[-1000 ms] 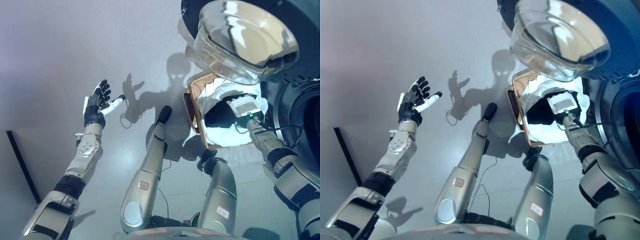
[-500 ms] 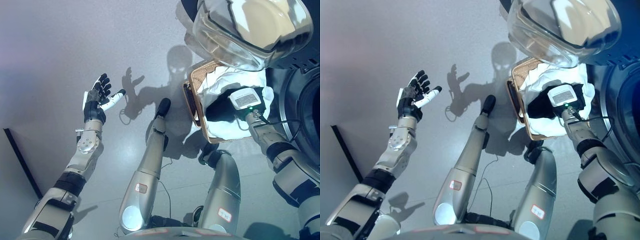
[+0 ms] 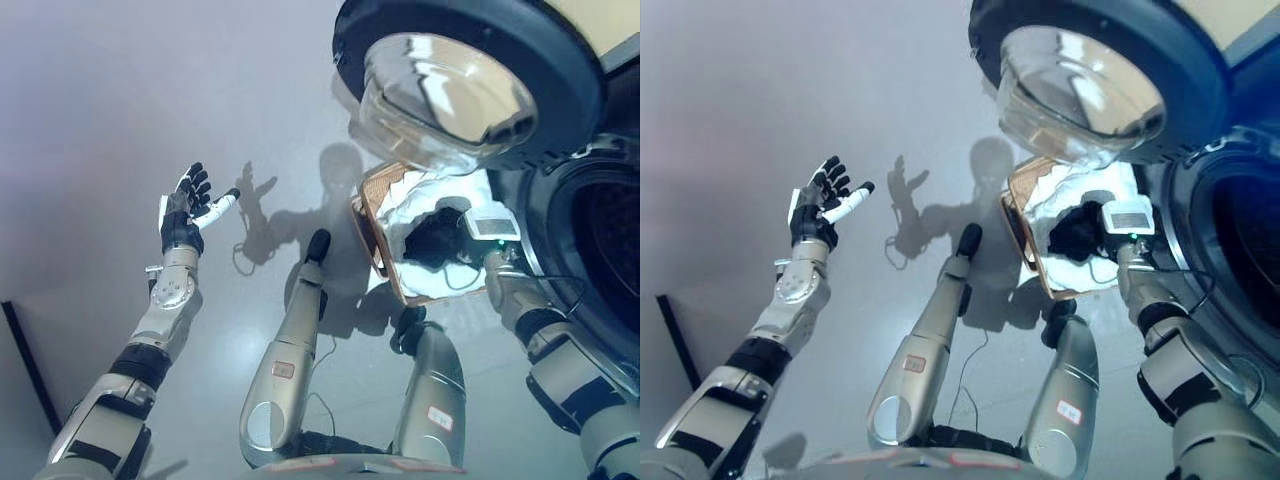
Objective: Put the clothes in the basket into the washing machine.
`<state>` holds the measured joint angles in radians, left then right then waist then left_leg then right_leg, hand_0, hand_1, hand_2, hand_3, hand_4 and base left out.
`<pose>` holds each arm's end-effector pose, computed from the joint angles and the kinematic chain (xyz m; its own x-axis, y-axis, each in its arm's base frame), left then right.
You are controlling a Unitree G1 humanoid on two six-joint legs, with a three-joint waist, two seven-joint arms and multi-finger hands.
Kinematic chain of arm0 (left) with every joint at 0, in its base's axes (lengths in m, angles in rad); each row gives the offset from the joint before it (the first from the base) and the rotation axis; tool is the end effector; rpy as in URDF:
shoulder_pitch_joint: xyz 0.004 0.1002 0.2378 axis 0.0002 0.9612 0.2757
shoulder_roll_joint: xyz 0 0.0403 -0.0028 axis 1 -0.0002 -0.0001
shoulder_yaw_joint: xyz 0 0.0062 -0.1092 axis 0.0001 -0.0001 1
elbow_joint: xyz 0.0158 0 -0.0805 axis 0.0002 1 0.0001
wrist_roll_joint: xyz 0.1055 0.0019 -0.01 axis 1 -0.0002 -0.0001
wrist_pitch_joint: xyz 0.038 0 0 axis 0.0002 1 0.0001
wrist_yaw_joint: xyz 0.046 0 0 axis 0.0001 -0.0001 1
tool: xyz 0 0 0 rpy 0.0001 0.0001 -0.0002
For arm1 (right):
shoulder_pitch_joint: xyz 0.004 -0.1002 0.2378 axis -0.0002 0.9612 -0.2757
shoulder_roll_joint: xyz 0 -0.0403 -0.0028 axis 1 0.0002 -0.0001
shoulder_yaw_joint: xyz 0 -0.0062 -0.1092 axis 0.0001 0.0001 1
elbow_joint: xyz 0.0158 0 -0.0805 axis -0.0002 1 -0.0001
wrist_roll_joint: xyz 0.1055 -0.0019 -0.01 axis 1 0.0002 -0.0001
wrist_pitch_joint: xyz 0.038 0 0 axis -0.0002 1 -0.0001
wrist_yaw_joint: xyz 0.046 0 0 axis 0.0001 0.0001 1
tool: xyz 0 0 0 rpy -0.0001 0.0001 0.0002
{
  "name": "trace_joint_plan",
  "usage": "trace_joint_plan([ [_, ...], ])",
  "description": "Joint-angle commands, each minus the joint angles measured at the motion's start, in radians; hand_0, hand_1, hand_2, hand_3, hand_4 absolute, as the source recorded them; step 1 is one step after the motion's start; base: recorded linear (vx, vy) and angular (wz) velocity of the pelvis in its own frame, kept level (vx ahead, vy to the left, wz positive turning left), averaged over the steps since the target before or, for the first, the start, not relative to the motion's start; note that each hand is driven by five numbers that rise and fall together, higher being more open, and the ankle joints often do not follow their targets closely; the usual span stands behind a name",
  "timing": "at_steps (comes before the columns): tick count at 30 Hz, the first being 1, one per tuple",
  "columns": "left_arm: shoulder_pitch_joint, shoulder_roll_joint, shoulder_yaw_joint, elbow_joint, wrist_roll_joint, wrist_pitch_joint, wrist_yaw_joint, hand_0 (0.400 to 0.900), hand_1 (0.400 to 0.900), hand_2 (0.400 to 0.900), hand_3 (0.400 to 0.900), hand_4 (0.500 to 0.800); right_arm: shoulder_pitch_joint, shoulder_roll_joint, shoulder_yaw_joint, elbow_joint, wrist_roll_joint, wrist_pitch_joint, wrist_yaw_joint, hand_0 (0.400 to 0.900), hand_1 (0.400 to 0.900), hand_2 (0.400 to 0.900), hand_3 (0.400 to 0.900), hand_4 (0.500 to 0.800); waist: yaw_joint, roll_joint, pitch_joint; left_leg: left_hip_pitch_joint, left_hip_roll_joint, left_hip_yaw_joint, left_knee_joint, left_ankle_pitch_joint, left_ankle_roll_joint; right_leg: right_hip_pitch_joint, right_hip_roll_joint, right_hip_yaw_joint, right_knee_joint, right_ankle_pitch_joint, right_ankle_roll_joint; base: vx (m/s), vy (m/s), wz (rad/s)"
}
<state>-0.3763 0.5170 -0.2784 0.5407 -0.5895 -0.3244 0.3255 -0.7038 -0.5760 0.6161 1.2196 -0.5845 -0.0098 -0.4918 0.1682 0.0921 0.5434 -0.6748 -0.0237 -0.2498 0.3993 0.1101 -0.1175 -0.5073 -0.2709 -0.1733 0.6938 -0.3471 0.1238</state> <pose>0.2746 0.2290 0.0530 0.9589 0.2695 0.0885 -0.2698 0.9629 -0.0083 0.2945 -0.2785 0.0290 0.9723 -0.2310 -0.0363 -0.0467 -0.0398 -0.9981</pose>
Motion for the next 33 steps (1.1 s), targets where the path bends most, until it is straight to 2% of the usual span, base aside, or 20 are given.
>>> trace_joint_plan([
  [1, -0.017, -0.019, 0.098, 0.031, 0.012, -0.048, 0.029, 0.9, 0.9, 0.9, 0.9, 0.8, 0.02, -0.026, -0.081, 0.029, 0.105, 0.002, -0.034, 0.4, 0.4, 0.4, 0.4, 0.5, -0.021, 0.025, -0.023, 0.044, 0.065, -0.055, -0.099, 0.045, -0.05, 0.121, -0.029, 0.029, -0.103, 0.125, 0.021, 0.04, 0.045, -0.32],
  [5, 0.022, -0.039, 0.138, 0.073, 0.01, -0.046, 0.029, 0.9, 0.9, 0.9, 0.9, 0.8, 0.085, 0.016, -0.174, 0.022, 0.204, -0.021, -0.043, 0.4, 0.4, 0.4, 0.4, 0.5, -0.043, 0.027, -0.033, 0.131, 0.079, -0.036, -0.139, 0.05, -0.05, 0.205, -0.026, 0.04, -0.181, 0.153, 0.03, 0.04, 0.042, -0.24],
  [7, 0.052, -0.052, 0.164, 0.091, 0.014, -0.048, 0.043, 0.9, 0.9, 0.9, 0.9, 0.8, 0.124, 0.066, -0.302, -0.002, 0.393, -0.061, -0.072, 0.4, 0.4, 0.4, 0.4, 0.5, -0.067, 0.029, -0.05, 0.166, 0.088, -0.017, -0.16, 0.051, -0.049, 0.224, -0.024, 0.057, -0.214, 0.17, 0.034, 0.03, 0.056, -0.24],
  [8, 0.052, -0.052, 0.164, 0.091, 0.014, -0.048, 0.043, 0.9, 0.9, 0.9, 0.9, 0.8, 0.124, 0.065, -0.303, -0.002, 0.393, -0.061, -0.072, 0.4, 0.4, 0.4, 0.4, 0.5, -0.065, 0.031, -0.053, 0.164, 0.091, -0.018, -0.164, 0.055, -0.049, 0.222, -0.021, 0.056, -0.219, 0.175, 0.034, 0.01, 0.058, -0.29],
  [9, 0.064, -0.058, 0.175, 0.093, 0.023, -0.047, 0.056, 0.9, 0.9, 0.9, 0.9, 0.8, 0.135, 0.102, -0.374, -0.02, 0.524, -0.096, -0.086, 0.4, 0.4, 0.4, 0.4, 0.5, -0.075, 0.03, -0.057, 0.182, 0.094, -0.006, -0.168, 0.049, -0.046, 0.23, -0.023, 0.069, -0.232, 0.181, 0.038, 0.0, 0.057, -0.32],
  [12, 0.076, -0.075, 0.192, 0.097, 0.021, -0.045, 0.074, 0.9, 0.9, 0.9, 0.9, 0.8, 0.141, 0.18, -0.496, -0.049, 0.847, -0.186, -0.073, 0.4, 0.4, 0.4, 0.4, 0.5, -0.084, 0.041, -0.065, 0.208, 0.104, 0.027, -0.182, 0.045, -0.039, 0.229, -0.016, 0.1, -0.265, 0.205, 0.043, -0.01, 0.067, -0.39],
  [14, 0.089, -0.084, 0.197, 0.073, 0.013, -0.05, 0.081, 0.9, 0.9, 0.9, 0.9, 0.8, 0.136, 0.217, -0.534, -0.064, 0.994, -0.233, -0.035, 0.4, 0.4, 0.4, 0.4, 0.5, -0.09, 0.048, -0.068, 0.222, 0.106, 0.048, -0.191, 0.038, -0.033, 0.226, -0.015, 0.123, -0.288, 0.221, 0.048, -0.02, 0.077, -0.44],
  [15, 0.103, -0.087, 0.208, 0.06, 0.009, -0.045, 0.078, 0.9, 0.9, 0.9, 0.9, 0.8, 0.117, 0.241, -0.585, -0.072, 1.158, -0.273, 0.004, 0.4, 0.4, 0.4, 0.4, 0.5, -0.095, 0.054, -0.069, 0.233, 0.106, 0.073, -0.19, 0.025, -0.028, 0.223, -0.021, 0.143, -0.303, 0.225, 0.053, -0.03, 0.064, -0.4],
  [16, 0.102, -0.087, 0.209, 0.06, 0.008, -0.045, 0.078, 0.9, 0.9, 0.9, 0.9, 0.8, 0.115, 0.24, -0.585, -0.07, 1.159, -0.274, 0.005, 0.4, 0.4, 0.4, 0.4, 0.5, -0.091, 0.056, -0.072, 0.23, 0.109, 0.074, -0.195, 0.031, -0.028, 0.219, -0.017, 0.145, -0.309, 0.234, 0.053, -0.02, 0.066, -0.4],
  [17, 0.11, -0.088, 0.207, 0.043, 0.008, -0.048, 0.08, 0.9, 0.9, 0.9, 0.9, 0.8, 0.1, 0.248, -0.617, -0.082, 1.261, -0.304, 0.017, 0.4, 0.4, 0.4, 0.4, 0.5, -0.092, 0.059, -0.073, 0.235, 0.109, 0.084, -0.194, 0.025, -0.026, 0.217, -0.021, 0.155, -0.315, 0.239, 0.054, -0.02, 0.045, -0.3],
  [18, 0.115, -0.099, 0.207, 0.039, -0.004, -0.042, 0.071, 0.9, 0.9, 0.9, 0.9, 0.8, 0.078, 0.265, -0.665, -0.094, 1.423, -0.343, 0.065, 0.4, 0.4, 0.4, 0.4, 0.5, -0.099, 0.062, -0.073, 0.24, 0.105, 0.101, -0.183, 0.008, -0.022, 0.214, -0.029, 0.17, -0.324, 0.242, 0.057, -0.02, 0.046, -0.29],
  [19, 0.113, -0.099, 0.207, 0.04, -0.005, -0.042, 0.071, 0.9, 0.9, 0.9, 0.9, 0.8, 0.076, 0.263, -0.665, -0.09, 1.426, -0.344, 0.069, 0.4, 0.4, 0.4, 0.4, 0.5, -0.096, 0.064, -0.076, 0.237, 0.108, 0.102, -0.187, 0.015, -0.022, 0.21, -0.026, 0.172, -0.33, 0.251, 0.057, -0.02, 0.045, -0.26],
  [21, 0.12, -0.109, 0.205, 0.018, -0.02, -0.039, 0.06, 0.9, 0.9, 0.9, 0.9, 0.8, 0.041, 0.277, -0.722, -0.128, 1.631, -0.392, 0.126, 0.4, 0.4, 0.4, 0.4, 0.5, -0.106, 0.071, -0.081, 0.238, 0.107, 0.119, -0.173, -0.005, -0.021, 0.208, -0.035, 0.184, -0.345, 0.255, 0.062, 0.0, 0.035, -0.19],
  [23, 0.117, -0.111, 0.203, 0.013, -0.023, -0.038, 0.06, 0.9, 0.9, 0.9, 0.9, 0.8, 0.028, 0.273, -0.743, -0.135, 1.689, -0.399, 0.147, 0.4, 0.4, 0.4, 0.4, 0.5, -0.106, 0.075, -0.087, 0.235, 0.11, 0.125, -0.176, -0.001, -0.021, 0.205, -0.034, 0.187, -0.358, 0.267, 0.063, 0.01, 0.018, -0.1],
  [24, 0.113, -0.115, 0.199, 0.012, -0.029, -0.034, 0.054, 0.9, 0.9, 0.9, 0.9, 0.8, 0.006, 0.275, -0.787, -0.157, 1.801, -0.433, 0.174, 0.4, 0.4, 0.4, 0.4, 0.5, -0.114, 0.081, -0.09, 0.235, 0.108, 0.129, -0.172, -0.008, -0.022, 0.205, -0.039, 0.193, -0.362, 0.269, 0.064, 0.02, 0.022, -0.06],
  [27, 0.097, -0.115, 0.202, 0.019, -0.036, -0.035, 0.051, 0.9, 0.9, 0.9, 0.9, 0.8, -0.024, 0.256, -0.823, -0.177, 1.882, -0.458, 0.206, 0.4, 0.4, 0.4, 0.4, 0.5, -0.117, 0.09, -0.096, 0.228, 0.104, 0.137, -0.166, -0.012, -0.023, 0.198, -0.046, 0.199, -0.371, 0.276, 0.068, 0.01, 0.021, -0.05],
  [29, 0.085, -0.115, 0.197, 0.012, -0.041, -0.036, 0.047, 0.9, 0.9, 0.9, 0.9, 0.8, -0.061, 0.212, -0.862, -0.173, 1.926, -0.483, 0.202, 0.4, 0.4, 0.4, 0.4, 0.5, -0.118, 0.101, -0.1, 0.221, 0.099, 0.141, -0.164, -0.015, -0.025, 0.193, -0.054, 0.203, -0.377, 0.279, 0.071, 0.02, 0.024, -0.01],
  [31, 0.078, -0.104, 0.197, -0.01, -0.046, -0.044, 0.035, 0.9, 0.9, 0.9, 0.9, 0.8, -0.115, 0.107, -0.908, -0.19, 1.919, -0.503, 0.187, 0.4, 0.4, 0.4, 0.4, 0.5, -0.122, 0.117, -0.113, 0.224, 0.092, 0.145, -0.182, -0.016, -0.03, 0.194, -0.065, 0.204, -0.383, 0.271, 0.076, 0.05, 0.028, 0.05],
  [32, 0.075, -0.106, 0.197, -0.01, -0.046, -0.044, 0.035, 0.9, 0.9, 0.9, 0.9, 0.8, -0.119, 0.103, -0.909, -0.189, 1.917, -0.502, 0.185, 0.4, 0.4, 0.4, 0.4, 0.5, -0.12, 0.122, -0.112, 0.221, 0.093, 0.144, -0.187, -0.005, -0.03, 0.189, -0.063, 0.205, -0.386, 0.281, 0.077, 0.04, 0.014, 0.05],
  [33, 0.075, -0.095, 0.199, -0.02, -0.051, -0.051, 0.028, 0.9, 0.9, 0.9, 0.9, 0.8, -0.139, 0.044, -0.91, -0.202, 1.892, -0.51, 0.169, 0.4, 0.4, 0.4, 0.4, 0.5, -0.122, 0.122, -0.12, 0.221, 0.094, 0.144, -0.199, 0.002, -0.032, 0.189, -0.061, 0.207, -0.389, 0.281, 0.076, 0.03, -0.006, 0.03],
])
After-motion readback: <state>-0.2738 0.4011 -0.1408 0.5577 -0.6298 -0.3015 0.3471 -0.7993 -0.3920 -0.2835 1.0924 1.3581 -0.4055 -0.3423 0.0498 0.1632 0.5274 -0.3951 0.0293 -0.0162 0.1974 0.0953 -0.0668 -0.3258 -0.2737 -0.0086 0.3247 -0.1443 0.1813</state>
